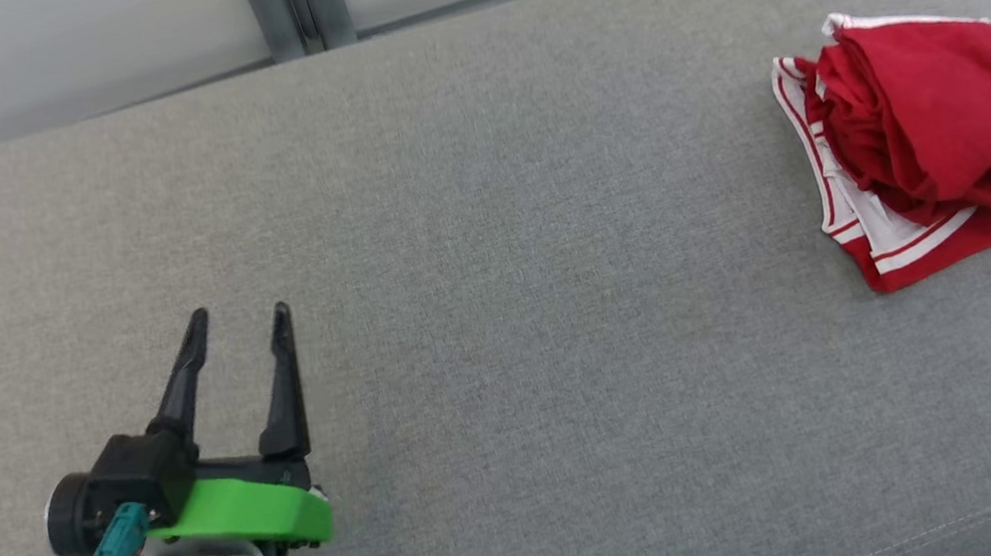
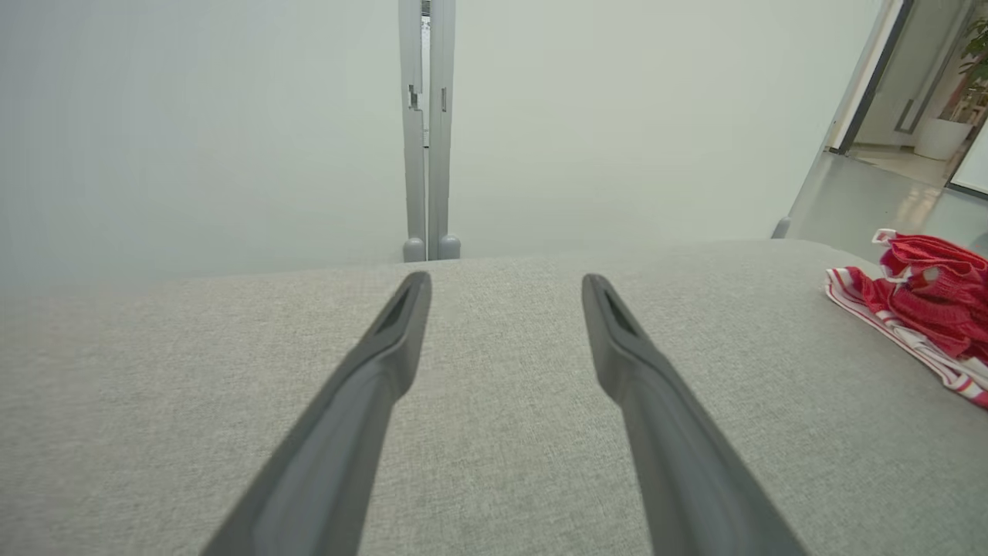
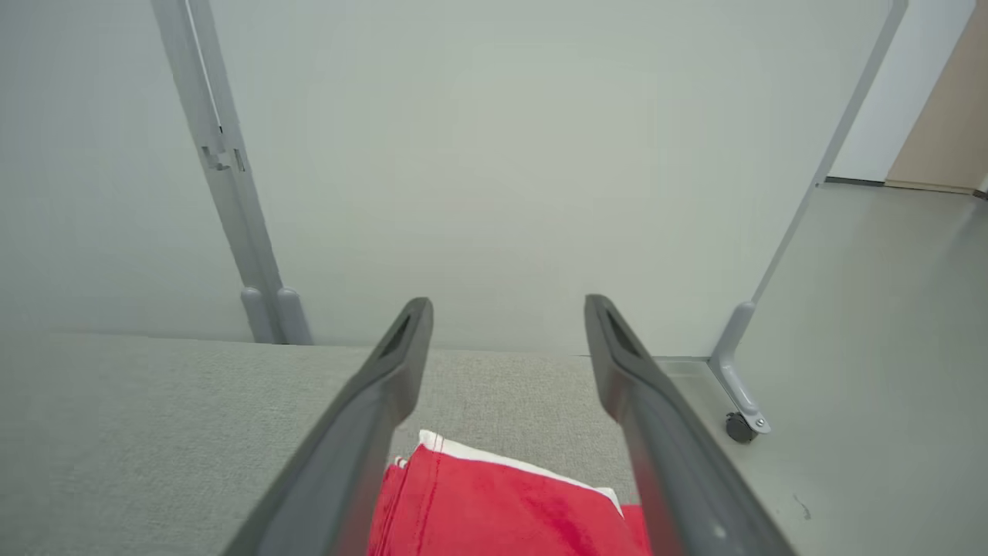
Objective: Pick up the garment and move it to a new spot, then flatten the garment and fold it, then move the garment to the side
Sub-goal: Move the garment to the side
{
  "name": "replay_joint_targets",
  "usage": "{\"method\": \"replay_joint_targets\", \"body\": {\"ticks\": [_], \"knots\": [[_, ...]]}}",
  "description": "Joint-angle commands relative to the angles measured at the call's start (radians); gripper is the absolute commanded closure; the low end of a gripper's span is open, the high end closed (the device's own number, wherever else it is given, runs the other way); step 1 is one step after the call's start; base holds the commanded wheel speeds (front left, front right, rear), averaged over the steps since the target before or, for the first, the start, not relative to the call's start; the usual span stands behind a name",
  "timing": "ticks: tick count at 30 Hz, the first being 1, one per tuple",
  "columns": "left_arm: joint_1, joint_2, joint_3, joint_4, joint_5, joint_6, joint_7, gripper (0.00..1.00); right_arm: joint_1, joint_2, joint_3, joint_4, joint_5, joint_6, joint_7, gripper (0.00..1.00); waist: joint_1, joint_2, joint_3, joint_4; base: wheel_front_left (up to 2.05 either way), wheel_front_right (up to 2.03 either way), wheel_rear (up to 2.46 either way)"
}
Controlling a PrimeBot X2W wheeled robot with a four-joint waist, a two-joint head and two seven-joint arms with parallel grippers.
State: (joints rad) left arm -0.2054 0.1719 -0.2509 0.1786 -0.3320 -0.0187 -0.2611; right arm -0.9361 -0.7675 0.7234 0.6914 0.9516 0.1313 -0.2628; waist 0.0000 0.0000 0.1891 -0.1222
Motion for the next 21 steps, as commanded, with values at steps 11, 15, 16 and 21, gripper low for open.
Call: {"method": "replay_joint_targets", "body": {"ticks": [11,15,16,21], "knots": [[0.158,0.055,0.071,-0.088,-0.047,0.040,0.014,0.00,0.413,0.123,-0.257,-0.334,-0.200,-0.001,-0.002,0.00,0.0000,0.0000,-0.208,0.032,0.00,0.00,0.00],[0.180,0.041,0.061,-0.055,-0.027,0.055,0.004,0.00,0.580,0.191,-0.357,-0.403,-0.268,-0.001,-0.002,0.00,0.0000,0.0000,-0.224,0.051,0.00,0.00,0.00],[0.182,0.038,0.064,-0.048,-0.028,0.053,0.004,0.00,0.613,0.208,-0.378,-0.411,-0.281,-0.001,-0.002,0.00,0.0000,0.0000,-0.228,0.055,0.00,0.00,0.00],[0.199,0.023,0.096,0.022,-0.022,0.039,-0.003,0.00,0.761,0.314,-0.477,-0.436,-0.386,-0.001,-0.002,0.00,0.0000,0.0000,-0.248,0.061,0.00,0.00,0.00]]}}
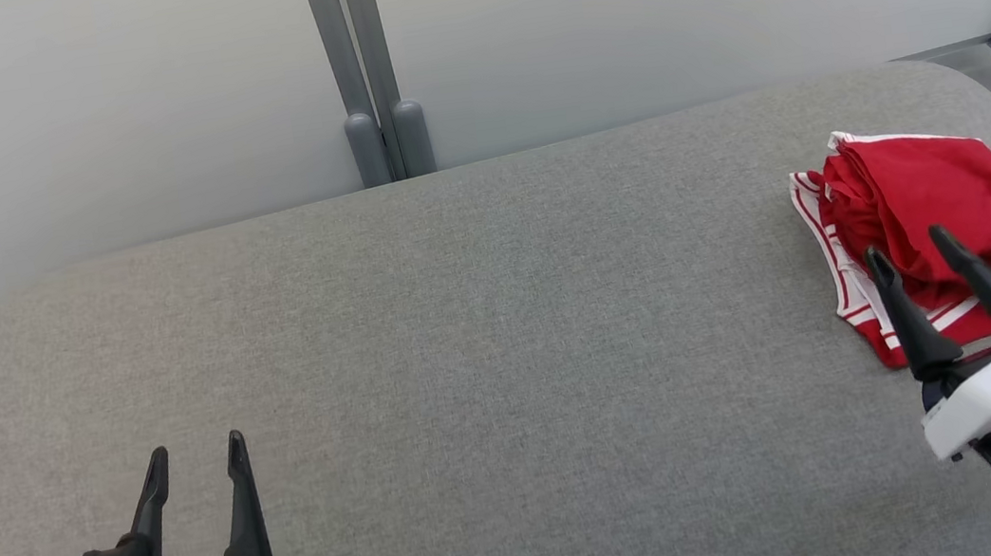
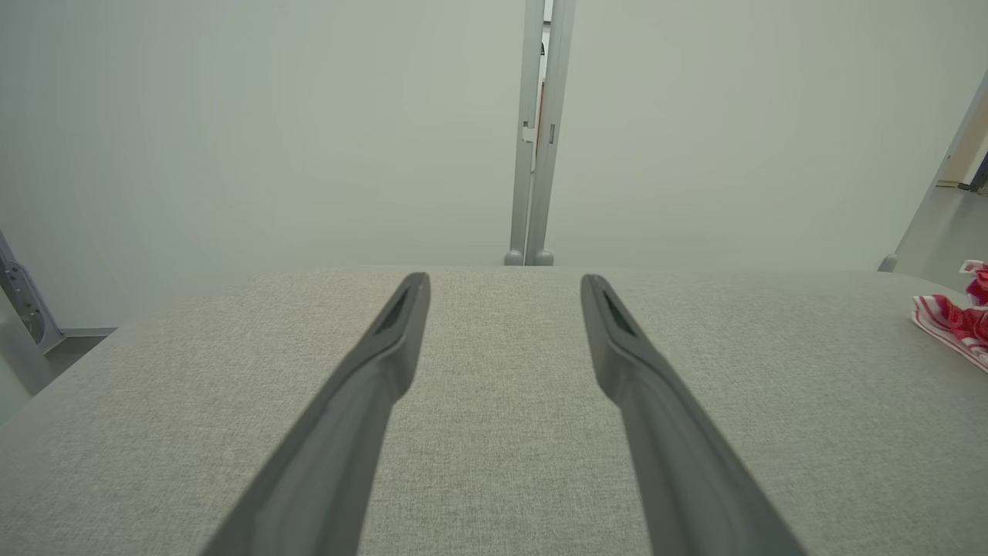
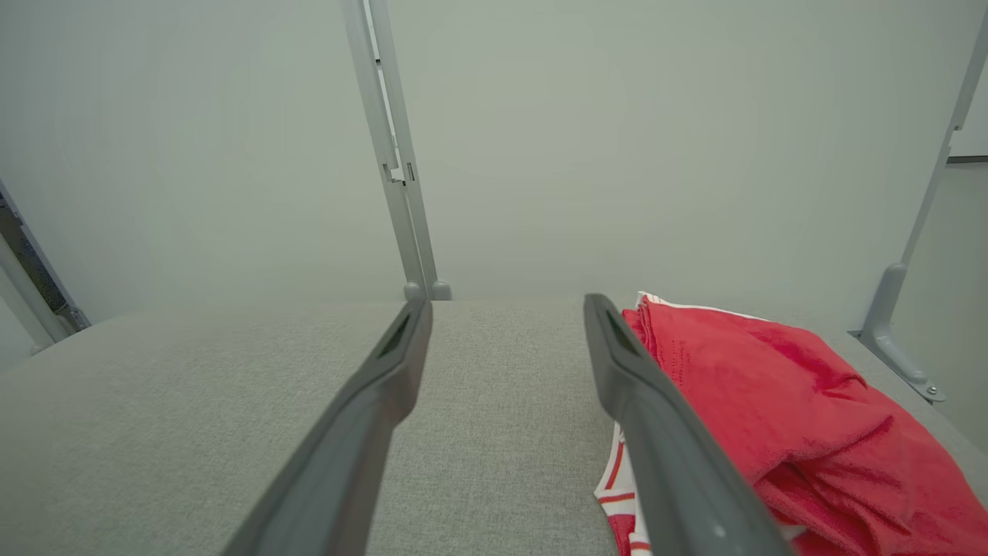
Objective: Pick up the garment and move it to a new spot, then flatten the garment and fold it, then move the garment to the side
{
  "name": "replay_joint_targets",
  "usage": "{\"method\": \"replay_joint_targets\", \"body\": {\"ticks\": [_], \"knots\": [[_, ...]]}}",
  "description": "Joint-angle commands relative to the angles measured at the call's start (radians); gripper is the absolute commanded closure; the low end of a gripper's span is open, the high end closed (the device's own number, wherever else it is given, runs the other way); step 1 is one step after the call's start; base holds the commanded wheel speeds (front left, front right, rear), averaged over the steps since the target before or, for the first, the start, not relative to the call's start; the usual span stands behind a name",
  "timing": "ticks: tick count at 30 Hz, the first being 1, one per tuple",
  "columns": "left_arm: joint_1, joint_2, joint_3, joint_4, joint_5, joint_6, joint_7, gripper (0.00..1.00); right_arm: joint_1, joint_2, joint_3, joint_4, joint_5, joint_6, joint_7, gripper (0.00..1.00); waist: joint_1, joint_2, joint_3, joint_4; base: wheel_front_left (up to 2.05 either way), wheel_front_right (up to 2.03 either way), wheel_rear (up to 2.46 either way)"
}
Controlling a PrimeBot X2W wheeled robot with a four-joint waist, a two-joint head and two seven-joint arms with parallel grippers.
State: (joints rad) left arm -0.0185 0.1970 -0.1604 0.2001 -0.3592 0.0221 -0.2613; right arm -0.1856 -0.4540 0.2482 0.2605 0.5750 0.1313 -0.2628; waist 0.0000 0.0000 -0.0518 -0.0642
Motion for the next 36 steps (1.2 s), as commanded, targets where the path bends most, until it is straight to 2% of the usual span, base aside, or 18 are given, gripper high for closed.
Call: {"method": "replay_joint_targets", "body": {"ticks": [1,10,24,25,29,36], "knots": [[0.012,-0.005,0.015,0.010,0.008,-0.004,-0.004,0.00,0.022,0.012,-0.010,-0.007,-0.020,-0.001,-0.002,0.00,0.0000,0.0000,-0.008,0.002,0.00,0.00,0.00],[0.033,-0.043,0.090,0.035,0.044,-0.039,-0.004,0.00,0.046,0.077,-0.033,0.006,-0.075,-0.001,-0.002,0.00,0.0000,0.0000,-0.012,-0.009,0.00,0.00,0.00],[0.022,-0.088,0.143,0.071,0.098,-0.092,-0.004,0.00,0.016,0.095,-0.020,0.039,-0.075,-0.001,-0.002,0.00,0.0000,0.0000,-0.010,-0.003,0.00,0.00,0.00],[0.023,-0.088,0.140,0.070,0.098,-0.089,-0.001,1.00,0.021,0.095,-0.019,0.036,-0.073,0.000,0.000,1.00,0.0000,0.0000,-0.010,-0.003,0.00,0.00,0.00],[0.033,-0.095,0.138,0.104,0.090,-0.092,0.008,1.00,0.048,0.116,-0.013,0.059,-0.066,0.000,0.003,1.00,0.0000,0.0000,-0.010,-0.002,0.00,0.00,0.00],[0.015,-0.100,0.158,0.103,-0.039,-0.098,0.050,1.00,0.049,0.143,-0.047,0.051,0.042,0.000,0.040,1.00,0.0000,0.0000,-0.007,0.002,0.00,0.00,0.00]]}}
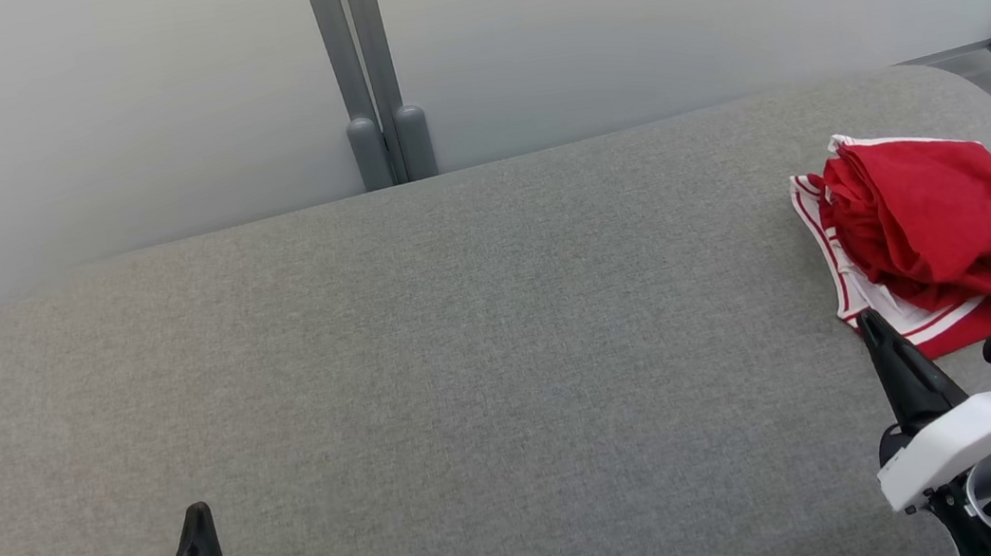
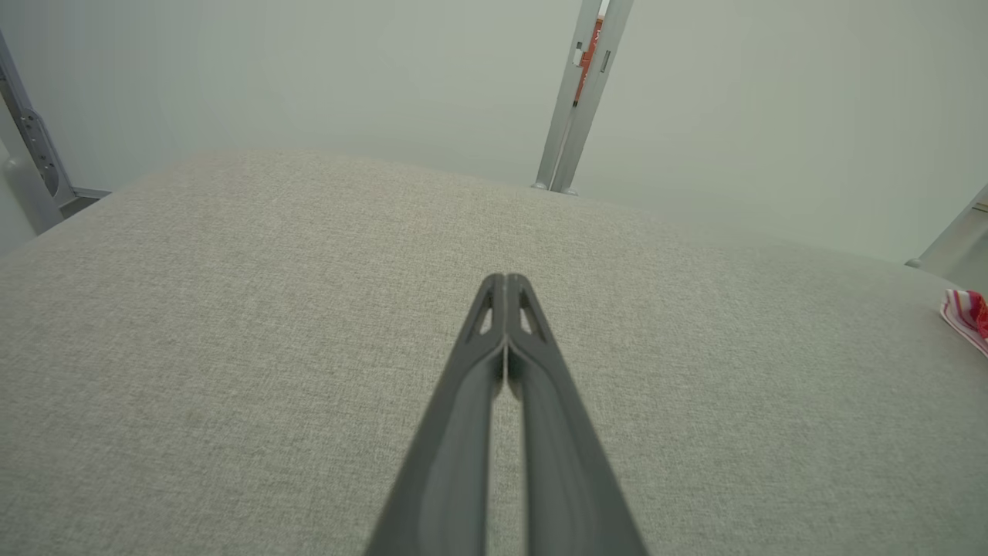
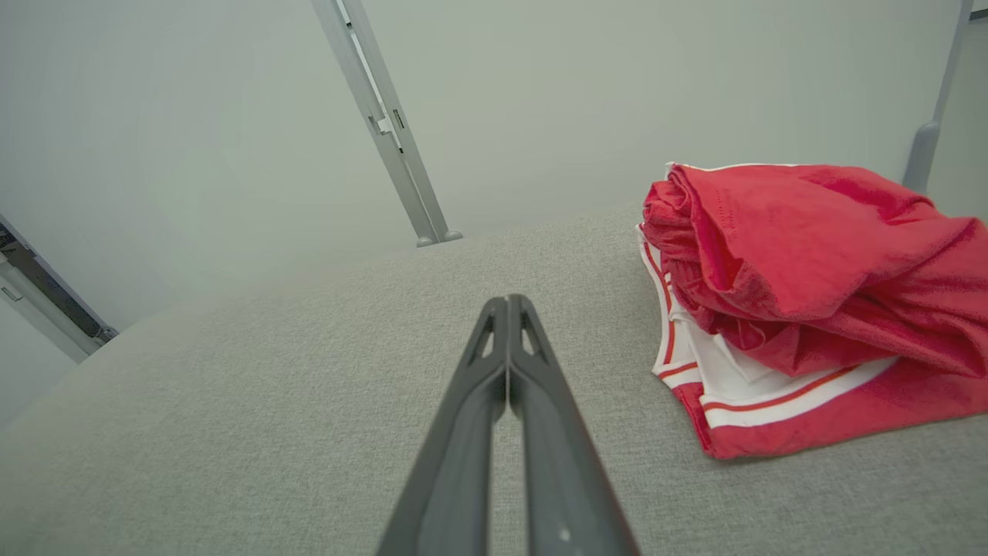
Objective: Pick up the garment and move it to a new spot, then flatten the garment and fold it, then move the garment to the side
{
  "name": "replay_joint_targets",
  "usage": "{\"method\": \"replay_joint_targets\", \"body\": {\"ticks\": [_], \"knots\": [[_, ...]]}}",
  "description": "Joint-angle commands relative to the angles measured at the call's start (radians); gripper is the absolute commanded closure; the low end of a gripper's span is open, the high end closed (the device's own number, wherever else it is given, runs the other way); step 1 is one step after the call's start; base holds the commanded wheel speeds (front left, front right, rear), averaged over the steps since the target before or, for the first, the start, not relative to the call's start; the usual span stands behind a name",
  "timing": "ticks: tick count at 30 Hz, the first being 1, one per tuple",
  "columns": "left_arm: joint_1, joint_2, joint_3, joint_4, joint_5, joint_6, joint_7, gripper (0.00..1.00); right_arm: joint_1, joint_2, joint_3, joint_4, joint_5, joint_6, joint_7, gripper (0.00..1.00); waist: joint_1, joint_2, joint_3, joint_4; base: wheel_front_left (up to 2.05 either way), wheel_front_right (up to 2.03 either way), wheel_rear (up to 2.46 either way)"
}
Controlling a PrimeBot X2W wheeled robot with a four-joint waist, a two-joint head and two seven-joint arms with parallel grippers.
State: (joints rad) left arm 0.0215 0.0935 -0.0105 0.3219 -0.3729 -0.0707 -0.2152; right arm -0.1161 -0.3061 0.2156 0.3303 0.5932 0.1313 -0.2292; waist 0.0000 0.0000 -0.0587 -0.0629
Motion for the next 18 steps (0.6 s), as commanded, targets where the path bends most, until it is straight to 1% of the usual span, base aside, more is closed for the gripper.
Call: {"method": "replay_joint_targets", "body": {"ticks": [1,18], "knots": [[-0.026,0.003,0.009,-0.020,-0.042,-0.006,0.008,1.00,-0.020,-0.001,-0.019,-0.020,0.037,0.000,0.011,1.00,0.0000,0.0000,0.001,0.001,0.00,0.00,0.00],[-0.049,-0.007,0.031,-0.038,-0.314,-0.019,0.076,1.00,-0.015,0.056,-0.090,-0.037,0.258,0.000,0.086,1.00,0.0000,0.0000,0.010,0.010,0.00,0.00,0.00]]}}
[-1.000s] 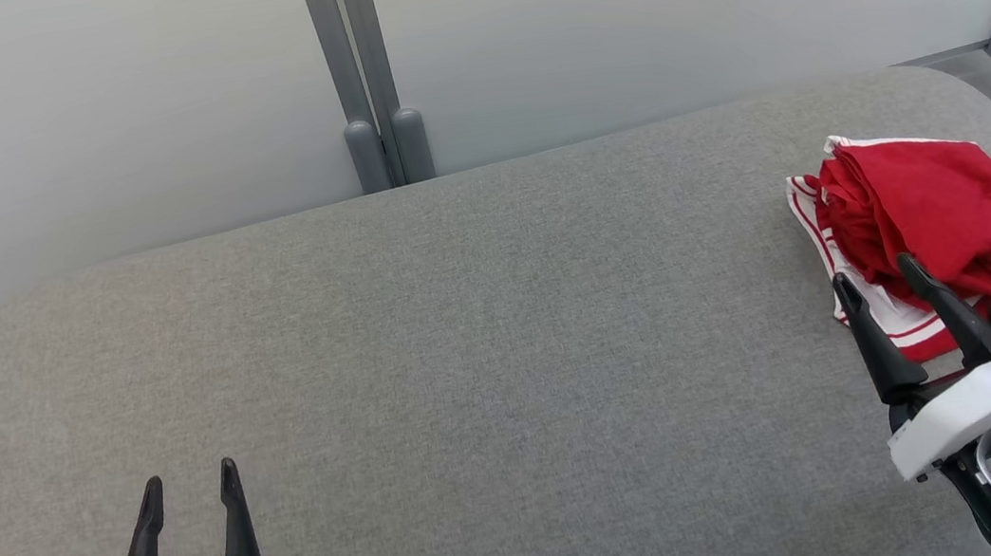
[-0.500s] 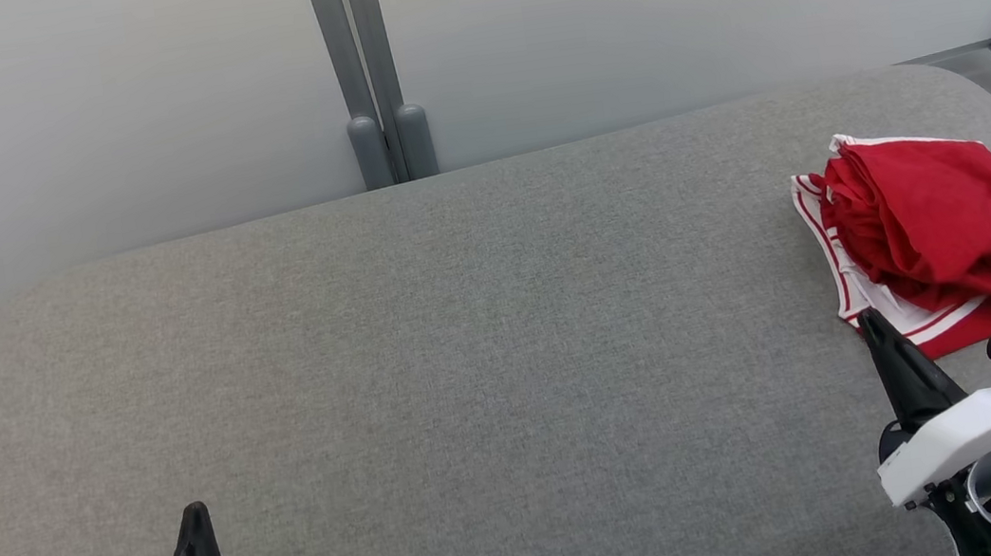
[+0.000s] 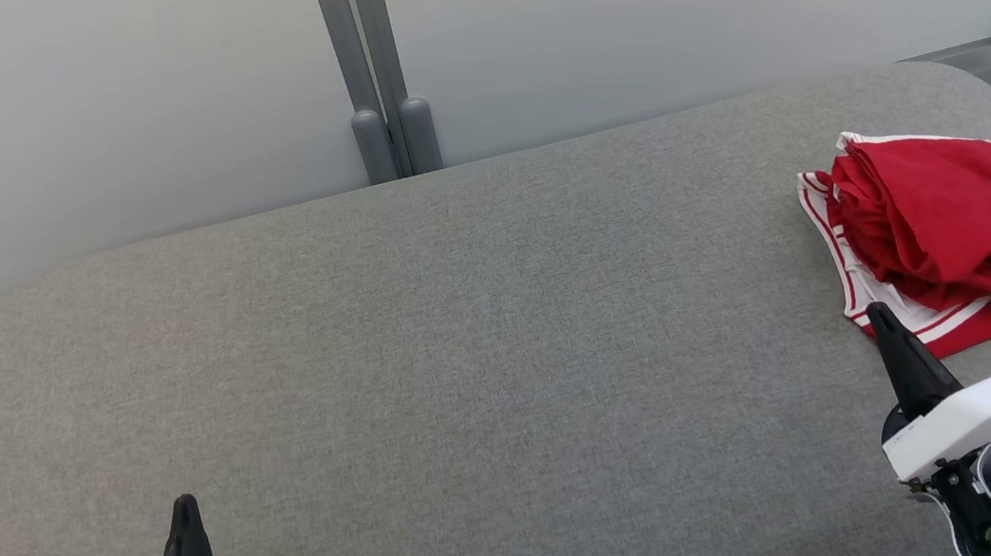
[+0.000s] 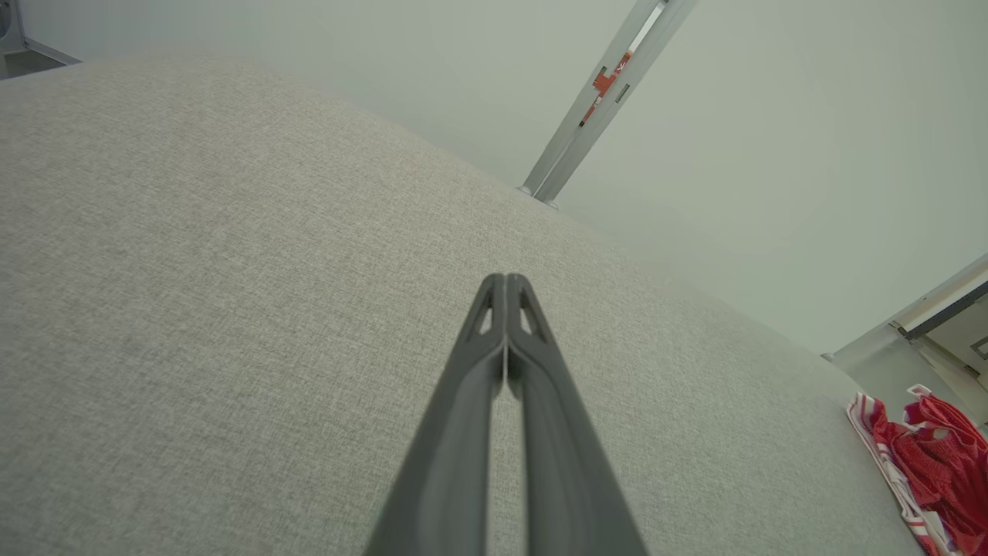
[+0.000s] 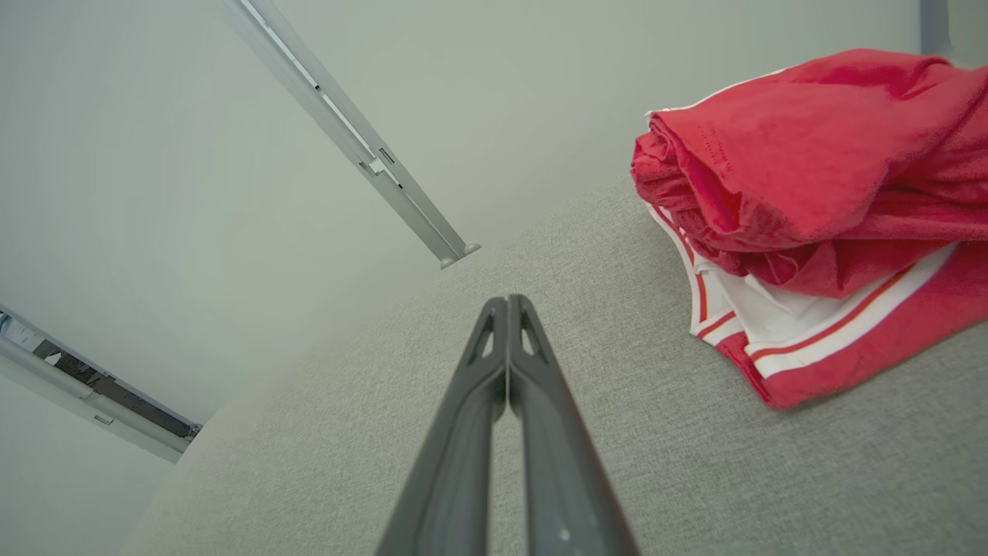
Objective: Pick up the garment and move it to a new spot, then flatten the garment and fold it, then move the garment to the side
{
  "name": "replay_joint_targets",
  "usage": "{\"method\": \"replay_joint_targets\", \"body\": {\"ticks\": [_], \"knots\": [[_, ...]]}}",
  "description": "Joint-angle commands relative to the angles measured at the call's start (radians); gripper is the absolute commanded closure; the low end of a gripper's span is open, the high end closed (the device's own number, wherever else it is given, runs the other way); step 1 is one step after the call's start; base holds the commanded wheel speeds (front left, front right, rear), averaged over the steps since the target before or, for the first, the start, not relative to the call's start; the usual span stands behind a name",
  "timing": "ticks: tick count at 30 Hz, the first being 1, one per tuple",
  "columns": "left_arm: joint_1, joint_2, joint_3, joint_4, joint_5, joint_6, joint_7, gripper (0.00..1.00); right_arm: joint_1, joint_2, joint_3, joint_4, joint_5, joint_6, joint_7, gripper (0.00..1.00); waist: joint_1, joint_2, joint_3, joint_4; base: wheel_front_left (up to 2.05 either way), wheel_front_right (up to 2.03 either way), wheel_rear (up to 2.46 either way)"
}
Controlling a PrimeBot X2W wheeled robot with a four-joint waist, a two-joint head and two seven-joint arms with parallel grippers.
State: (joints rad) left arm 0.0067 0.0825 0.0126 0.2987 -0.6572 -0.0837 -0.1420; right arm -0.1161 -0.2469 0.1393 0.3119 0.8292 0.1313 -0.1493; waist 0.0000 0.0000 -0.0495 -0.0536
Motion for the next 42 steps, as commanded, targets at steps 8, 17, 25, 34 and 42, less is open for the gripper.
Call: {"method": "replay_joint_targets", "body": {"ticks": [8,17,25,34,42], "knots": [[-0.046,0.000,0.019,-0.021,-0.139,-0.011,0.033,1.00,-0.012,0.020,-0.042,-0.025,0.112,0.000,0.037,1.00,0.0000,0.0000,0.004,0.005,0.00,0.00,0.00],[-0.057,-0.005,0.031,-0.027,-0.253,-0.016,0.064,1.00,-0.010,0.045,-0.073,-0.032,0.206,0.000,0.069,1.00,0.0000,0.0000,0.009,0.009,0.00,0.00,0.00],[-0.065,-0.008,0.041,-0.030,-0.344,-0.021,0.089,1.00,-0.007,0.064,-0.097,-0.037,0.281,0.000,0.094,1.00,0.0000,0.0000,0.013,0.014,0.00,0.00,0.00],[-0.076,-0.012,0.050,-0.034,-0.442,-0.025,0.116,1.00,-0.005,0.086,-0.122,-0.043,0.361,0.000,0.122,1.00,0.0000,0.0000,0.018,0.018,0.00,0.00,0.00],[-0.083,-0.015,0.059,-0.037,-0.520,-0.029,0.138,1.00,-0.003,0.102,-0.143,-0.047,0.425,0.000,0.143,1.00,0.0000,0.0000,0.022,0.023,0.00,0.00,0.00]]}}
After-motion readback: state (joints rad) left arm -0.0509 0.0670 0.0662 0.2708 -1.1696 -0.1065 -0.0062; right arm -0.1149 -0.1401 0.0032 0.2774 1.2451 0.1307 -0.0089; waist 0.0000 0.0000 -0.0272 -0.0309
